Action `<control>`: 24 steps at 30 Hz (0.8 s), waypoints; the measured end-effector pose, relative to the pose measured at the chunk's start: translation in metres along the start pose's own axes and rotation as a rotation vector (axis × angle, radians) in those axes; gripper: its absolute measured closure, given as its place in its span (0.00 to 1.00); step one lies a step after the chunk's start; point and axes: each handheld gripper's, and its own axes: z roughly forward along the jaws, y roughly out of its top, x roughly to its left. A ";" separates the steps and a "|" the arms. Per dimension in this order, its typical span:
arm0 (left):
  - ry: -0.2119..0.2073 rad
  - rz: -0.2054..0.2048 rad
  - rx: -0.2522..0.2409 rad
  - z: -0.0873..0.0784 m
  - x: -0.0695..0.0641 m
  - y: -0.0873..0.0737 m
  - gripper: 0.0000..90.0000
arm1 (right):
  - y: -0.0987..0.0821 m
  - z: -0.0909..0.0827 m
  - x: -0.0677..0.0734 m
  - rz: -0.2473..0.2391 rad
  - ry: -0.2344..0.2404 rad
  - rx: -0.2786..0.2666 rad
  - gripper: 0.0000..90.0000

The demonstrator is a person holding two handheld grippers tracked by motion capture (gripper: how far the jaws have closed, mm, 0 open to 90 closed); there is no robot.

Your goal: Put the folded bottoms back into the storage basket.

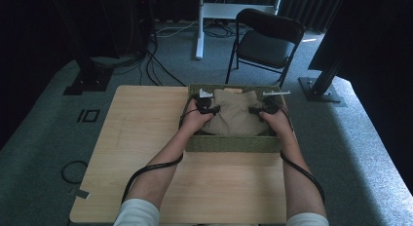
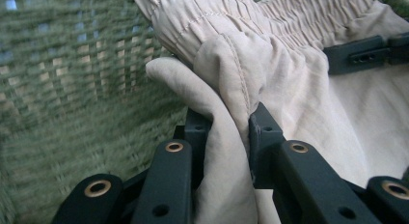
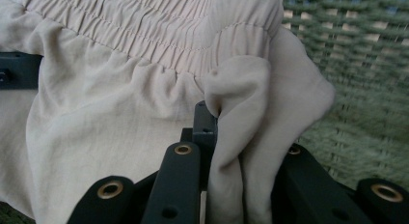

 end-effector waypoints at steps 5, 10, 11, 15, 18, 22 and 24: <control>-0.006 -0.013 0.020 0.007 0.002 -0.002 0.85 | -0.003 0.005 -0.003 0.033 -0.009 0.011 0.88; -0.010 0.000 0.046 0.017 0.003 -0.008 0.84 | -0.003 0.014 -0.006 0.045 -0.042 0.075 0.88; -0.010 0.000 0.046 0.017 0.003 -0.008 0.84 | -0.003 0.014 -0.006 0.045 -0.042 0.075 0.88; 0.007 0.003 0.052 0.023 0.004 -0.009 0.82 | -0.004 0.022 -0.007 0.051 -0.066 0.114 0.88; 0.014 0.010 0.075 0.026 0.006 -0.012 0.79 | -0.004 0.026 -0.007 0.052 -0.073 0.131 0.88; 0.023 0.022 0.085 0.029 0.008 -0.012 0.76 | -0.004 0.033 -0.007 0.056 -0.097 0.162 0.87; 0.032 0.035 0.112 0.031 0.009 -0.014 0.74 | -0.005 0.036 -0.006 0.052 -0.106 0.175 0.86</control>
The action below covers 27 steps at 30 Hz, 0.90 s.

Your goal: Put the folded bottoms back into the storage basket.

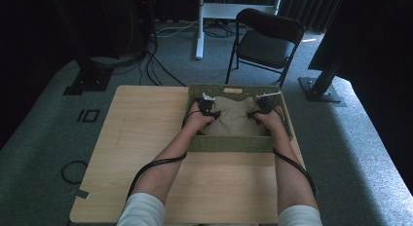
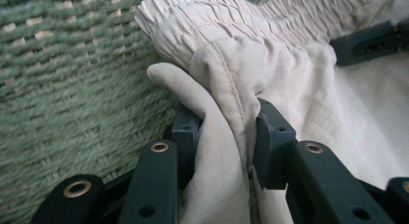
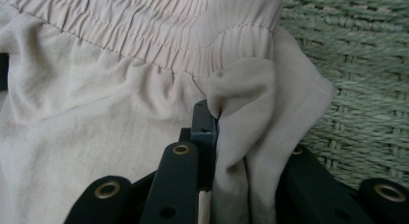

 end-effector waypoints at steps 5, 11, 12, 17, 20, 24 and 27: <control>0.009 0.029 0.025 0.003 0.000 -0.002 0.62 | -0.001 0.004 0.000 -0.053 -0.040 0.005 0.75; 0.003 0.016 0.033 0.007 0.000 -0.004 0.44 | -0.003 0.009 -0.002 -0.093 -0.066 -0.006 0.46; 0.006 0.006 0.035 0.007 0.000 -0.004 0.43 | -0.003 0.009 -0.003 -0.102 -0.070 -0.008 0.44; 0.011 -0.001 0.059 0.007 0.002 -0.004 0.25 | -0.003 0.009 -0.004 -0.145 -0.106 -0.032 0.30; 0.026 -0.016 0.056 0.006 0.000 -0.003 0.23 | -0.001 0.002 -0.005 -0.201 -0.159 -0.052 0.21; 0.022 0.026 -0.024 -0.004 -0.001 0.005 0.22 | 0.001 -0.009 -0.003 -0.168 -0.121 -0.068 0.20; 0.045 0.074 -0.030 -0.010 -0.001 0.008 0.21 | 0.003 -0.015 0.000 -0.133 -0.102 -0.057 0.17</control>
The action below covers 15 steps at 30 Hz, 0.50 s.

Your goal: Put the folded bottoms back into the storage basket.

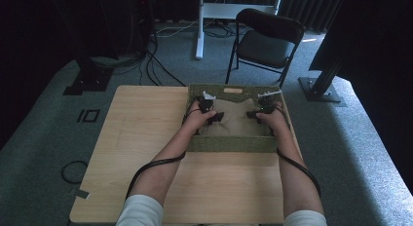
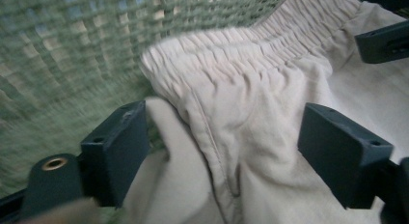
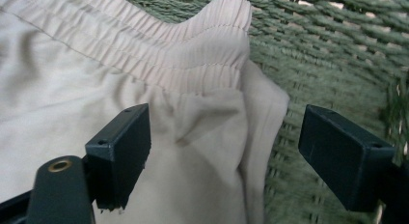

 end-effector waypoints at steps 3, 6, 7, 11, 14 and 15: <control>-0.022 0.017 -0.013 -0.010 -0.002 0.005 0.21 | 0.002 -0.004 0.003 -0.020 0.033 -0.027 0.15; -0.019 0.022 -0.036 -0.019 -0.002 0.009 0.21 | 0.004 -0.009 0.007 -0.028 0.036 -0.053 0.15; -0.019 0.026 -0.039 -0.021 -0.003 0.010 0.21 | 0.005 -0.011 0.009 -0.032 0.042 -0.058 0.15; -0.018 0.005 -0.074 -0.031 -0.003 0.014 0.21 | 0.006 -0.014 0.011 -0.050 0.058 -0.083 0.15; -0.016 0.014 -0.098 -0.037 -0.005 0.016 0.21 | 0.008 -0.019 0.014 -0.057 0.061 -0.100 0.15; -0.017 0.013 -0.101 -0.040 -0.006 0.016 0.21 | 0.008 -0.020 0.014 -0.055 0.058 -0.110 0.15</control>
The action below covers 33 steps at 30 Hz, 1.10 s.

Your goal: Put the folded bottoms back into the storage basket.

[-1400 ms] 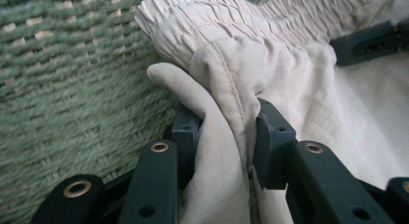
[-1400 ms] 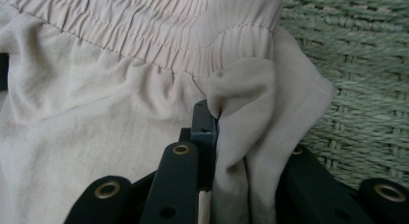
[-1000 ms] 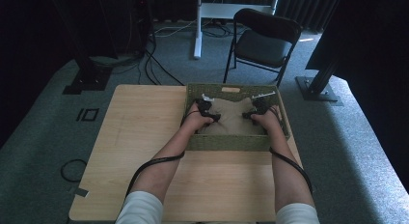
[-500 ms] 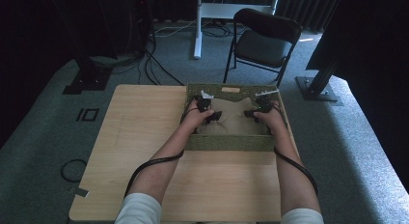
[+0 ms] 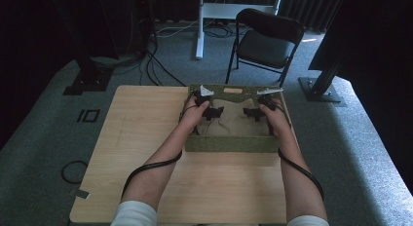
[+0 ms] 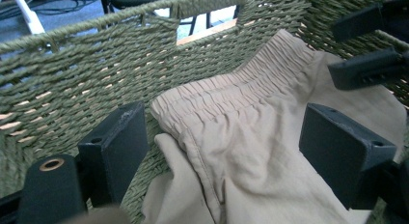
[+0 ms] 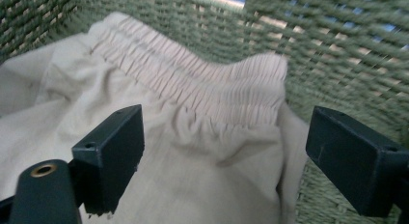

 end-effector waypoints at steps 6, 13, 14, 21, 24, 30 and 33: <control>-0.030 -0.011 -0.026 -0.013 -0.006 0.004 0.21 | 0.001 -0.010 0.004 0.007 0.027 -0.047 0.15; -0.049 0.002 -0.064 -0.031 -0.014 0.011 0.21 | 0.003 -0.024 0.008 -0.010 0.035 -0.085 0.15; -0.058 0.003 -0.071 -0.035 -0.015 0.012 0.21 | 0.005 -0.030 0.011 -0.012 0.042 -0.099 0.15; -0.087 0.031 -0.110 -0.053 -0.029 0.017 0.21 | 0.007 -0.049 0.021 -0.034 0.059 -0.128 0.15; -0.094 0.039 -0.122 -0.059 -0.036 0.015 0.21 | 0.006 -0.056 0.026 -0.042 0.070 -0.137 0.15; -0.110 0.065 -0.136 -0.074 -0.051 0.011 0.21 | 0.000 -0.071 0.037 -0.096 0.088 -0.143 0.15; -0.115 0.070 -0.138 -0.078 -0.055 0.010 0.21 | -0.002 -0.075 0.041 -0.102 0.099 -0.154 0.15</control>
